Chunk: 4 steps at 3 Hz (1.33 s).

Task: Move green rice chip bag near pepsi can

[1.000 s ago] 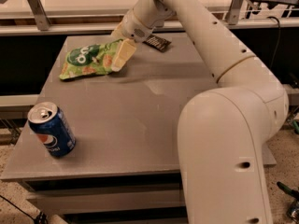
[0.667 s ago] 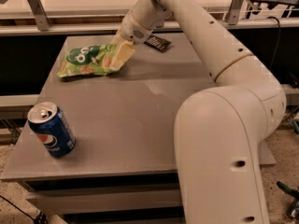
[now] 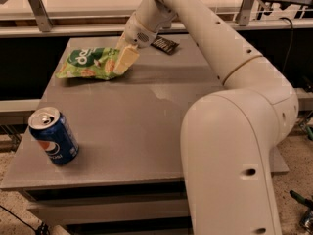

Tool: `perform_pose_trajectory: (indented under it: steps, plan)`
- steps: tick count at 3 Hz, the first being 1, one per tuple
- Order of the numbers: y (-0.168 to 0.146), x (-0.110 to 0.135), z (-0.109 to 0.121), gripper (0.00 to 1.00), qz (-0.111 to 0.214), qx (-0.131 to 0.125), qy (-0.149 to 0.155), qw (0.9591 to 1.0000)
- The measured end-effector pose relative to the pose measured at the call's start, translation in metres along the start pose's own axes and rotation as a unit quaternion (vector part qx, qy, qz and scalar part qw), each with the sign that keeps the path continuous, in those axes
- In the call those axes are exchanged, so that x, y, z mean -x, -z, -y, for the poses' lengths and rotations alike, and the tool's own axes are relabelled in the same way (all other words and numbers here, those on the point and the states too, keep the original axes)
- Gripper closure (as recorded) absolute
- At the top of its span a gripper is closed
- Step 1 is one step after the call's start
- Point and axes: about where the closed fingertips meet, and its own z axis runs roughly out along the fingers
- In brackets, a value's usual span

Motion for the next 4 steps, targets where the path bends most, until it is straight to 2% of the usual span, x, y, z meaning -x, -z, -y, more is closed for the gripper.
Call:
perform_pose_trajectory:
  steps: [1, 2, 4]
  plan:
    - [0.011, 0.000, -0.009, 1.00, -0.003, -0.010, 0.013, 0.9999]
    - [0.028, 0.007, -0.032, 1.00, -0.026, -0.032, 0.025, 0.9988]
    - [0.054, 0.015, -0.102, 1.00, -0.056, -0.062, 0.045, 0.9955]
